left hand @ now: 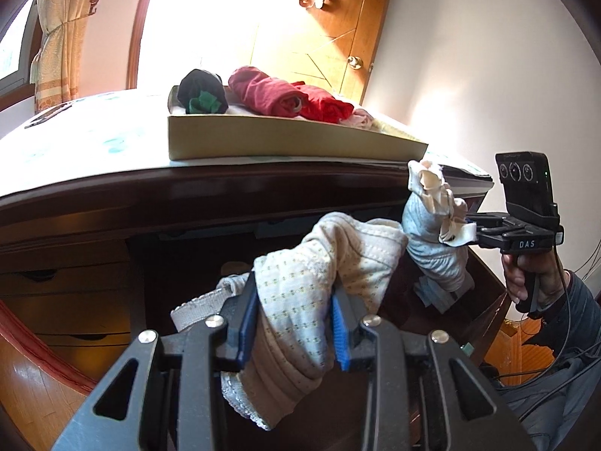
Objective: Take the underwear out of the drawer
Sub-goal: 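Carry the cream and dotted beige underwear over the cardboard tray with both tools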
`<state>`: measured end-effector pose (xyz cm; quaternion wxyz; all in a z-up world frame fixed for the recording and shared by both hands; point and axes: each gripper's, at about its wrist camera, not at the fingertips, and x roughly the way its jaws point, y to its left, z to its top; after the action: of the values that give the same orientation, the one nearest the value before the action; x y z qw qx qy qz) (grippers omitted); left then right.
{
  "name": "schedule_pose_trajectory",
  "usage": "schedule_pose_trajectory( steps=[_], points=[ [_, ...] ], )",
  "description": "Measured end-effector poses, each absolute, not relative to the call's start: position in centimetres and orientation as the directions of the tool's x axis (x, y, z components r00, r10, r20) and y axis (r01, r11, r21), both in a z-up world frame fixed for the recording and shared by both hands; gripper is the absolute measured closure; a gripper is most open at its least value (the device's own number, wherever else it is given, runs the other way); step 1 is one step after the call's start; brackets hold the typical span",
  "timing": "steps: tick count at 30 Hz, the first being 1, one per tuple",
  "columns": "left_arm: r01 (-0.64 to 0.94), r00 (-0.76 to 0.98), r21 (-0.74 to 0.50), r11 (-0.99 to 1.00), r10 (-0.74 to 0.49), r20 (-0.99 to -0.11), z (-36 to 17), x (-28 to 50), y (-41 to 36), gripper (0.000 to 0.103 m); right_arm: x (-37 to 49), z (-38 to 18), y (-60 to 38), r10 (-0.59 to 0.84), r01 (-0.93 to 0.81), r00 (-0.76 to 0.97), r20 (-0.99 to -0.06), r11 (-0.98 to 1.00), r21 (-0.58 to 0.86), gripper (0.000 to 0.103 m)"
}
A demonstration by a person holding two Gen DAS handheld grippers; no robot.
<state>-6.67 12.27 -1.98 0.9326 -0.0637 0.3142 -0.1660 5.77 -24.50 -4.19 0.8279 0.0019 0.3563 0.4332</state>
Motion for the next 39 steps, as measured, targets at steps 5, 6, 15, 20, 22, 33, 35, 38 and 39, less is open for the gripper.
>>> schedule_pose_trajectory(
  steps=[5, 6, 15, 20, 22, 33, 35, 38, 39],
  points=[
    [0.248, 0.775, -0.199, 0.948, -0.317, -0.546, -1.8, -7.1, 12.2, 0.071, 5.5, -3.9, -24.7, 0.727, -0.717, 0.388, -0.566, 0.624, 0.311, 0.068],
    [0.242, 0.781, -0.194, 0.951, -0.31, -0.542, -1.8, -7.1, 12.2, 0.071, 5.5, -3.9, -24.7, 0.729, -0.718, 0.391, -0.562, 0.624, 0.31, 0.068],
    [0.186, 0.825, -0.188, 0.964, -0.257, -0.504, -1.6, -7.7, 12.5, 0.071, 5.0, -3.3, -25.0, 0.739, -0.722, 0.429, -0.52, 0.626, 0.294, 0.068],
    [0.172, 0.841, -0.188, 0.967, -0.244, -0.484, -1.7, -8.0, 12.5, 0.071, 4.9, -3.2, -25.0, 0.74, -0.723, 0.439, -0.509, 0.628, 0.289, 0.068],
    [0.168, 0.845, -0.187, 0.968, -0.239, -0.478, -1.7, -8.0, 12.5, 0.071, 4.9, -3.1, -25.0, 0.742, -0.723, 0.445, -0.502, 0.628, 0.286, 0.068],
    [0.135, 0.866, -0.184, 0.974, -0.206, -0.456, -1.5, -8.5, 12.1, 0.071, 4.0, -2.7, -25.4, 0.757, -0.739, 0.48, -0.443, 0.621, 0.261, 0.068],
    [0.13, 0.87, -0.186, 0.974, -0.202, -0.451, -1.3, -8.6, 12.1, 0.071, 4.0, -2.6, -25.5, 0.759, -0.739, 0.486, -0.434, 0.621, 0.259, 0.068],
    [0.115, 0.876, -0.18, 0.977, -0.185, -0.445, -1.1, -8.7, 12.0, 0.071, 3.8, -2.5, -25.6, 0.765, -0.745, 0.491, -0.416, 0.617, 0.254, 0.068],
    [0.109, 0.879, -0.173, 0.979, -0.176, -0.444, -1.0, -8.8, 12.0, 0.071, 3.7, -2.5, -25.7, 0.767, -0.747, 0.494, -0.41, 0.616, 0.251, 0.068]
  ],
)
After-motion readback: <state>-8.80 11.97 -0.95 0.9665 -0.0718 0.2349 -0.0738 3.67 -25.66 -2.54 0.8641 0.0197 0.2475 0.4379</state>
